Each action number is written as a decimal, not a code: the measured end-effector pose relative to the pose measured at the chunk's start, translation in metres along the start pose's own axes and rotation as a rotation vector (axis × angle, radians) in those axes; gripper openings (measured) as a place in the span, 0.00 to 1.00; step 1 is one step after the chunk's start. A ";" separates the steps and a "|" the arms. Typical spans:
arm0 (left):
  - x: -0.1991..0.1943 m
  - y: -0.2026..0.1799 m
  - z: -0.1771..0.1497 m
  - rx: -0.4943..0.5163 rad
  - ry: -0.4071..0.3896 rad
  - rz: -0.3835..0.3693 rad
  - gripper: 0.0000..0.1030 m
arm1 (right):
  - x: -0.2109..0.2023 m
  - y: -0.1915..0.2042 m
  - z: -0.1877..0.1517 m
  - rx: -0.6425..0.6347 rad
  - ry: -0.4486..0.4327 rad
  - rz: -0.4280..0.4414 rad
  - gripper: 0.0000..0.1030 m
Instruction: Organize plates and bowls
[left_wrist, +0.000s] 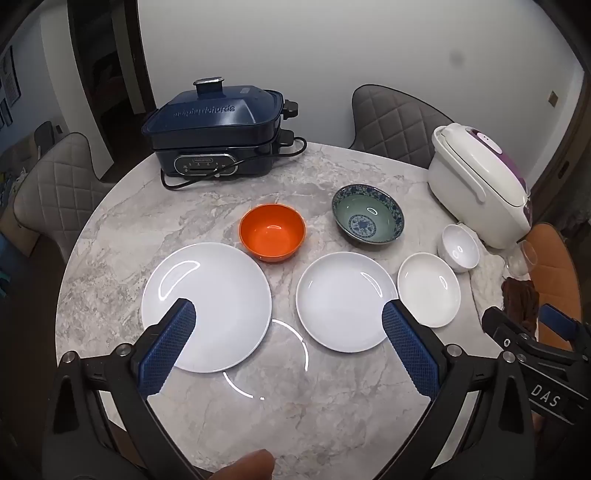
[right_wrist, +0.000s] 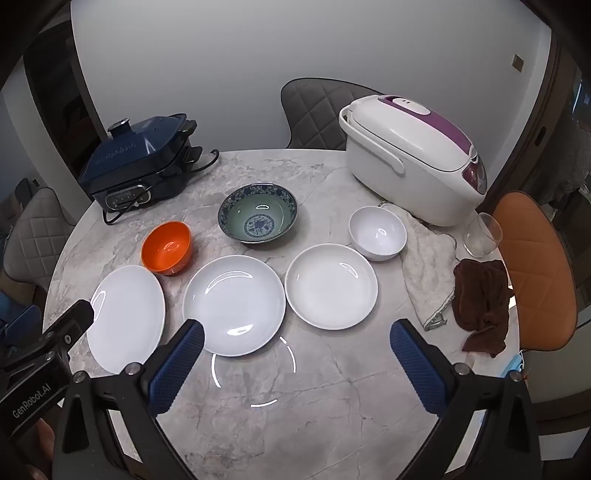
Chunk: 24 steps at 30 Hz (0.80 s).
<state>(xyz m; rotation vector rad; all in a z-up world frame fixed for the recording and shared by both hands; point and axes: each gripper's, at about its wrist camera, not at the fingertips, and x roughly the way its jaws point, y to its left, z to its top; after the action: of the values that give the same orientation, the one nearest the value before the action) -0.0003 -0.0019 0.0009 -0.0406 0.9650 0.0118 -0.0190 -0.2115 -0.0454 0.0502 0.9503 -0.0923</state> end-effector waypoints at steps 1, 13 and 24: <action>-0.001 -0.001 0.000 0.004 -0.003 0.002 0.99 | 0.000 0.000 0.000 0.000 0.001 0.001 1.00; 0.004 0.003 -0.001 -0.014 0.015 -0.007 0.99 | 0.001 0.001 -0.002 0.004 0.000 0.006 1.00; 0.003 -0.004 -0.007 -0.010 0.016 -0.007 0.99 | 0.001 0.002 -0.003 0.004 0.004 0.008 1.00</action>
<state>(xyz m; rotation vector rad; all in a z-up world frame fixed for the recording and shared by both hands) -0.0045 -0.0063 -0.0057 -0.0528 0.9812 0.0099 -0.0206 -0.2096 -0.0476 0.0579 0.9541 -0.0865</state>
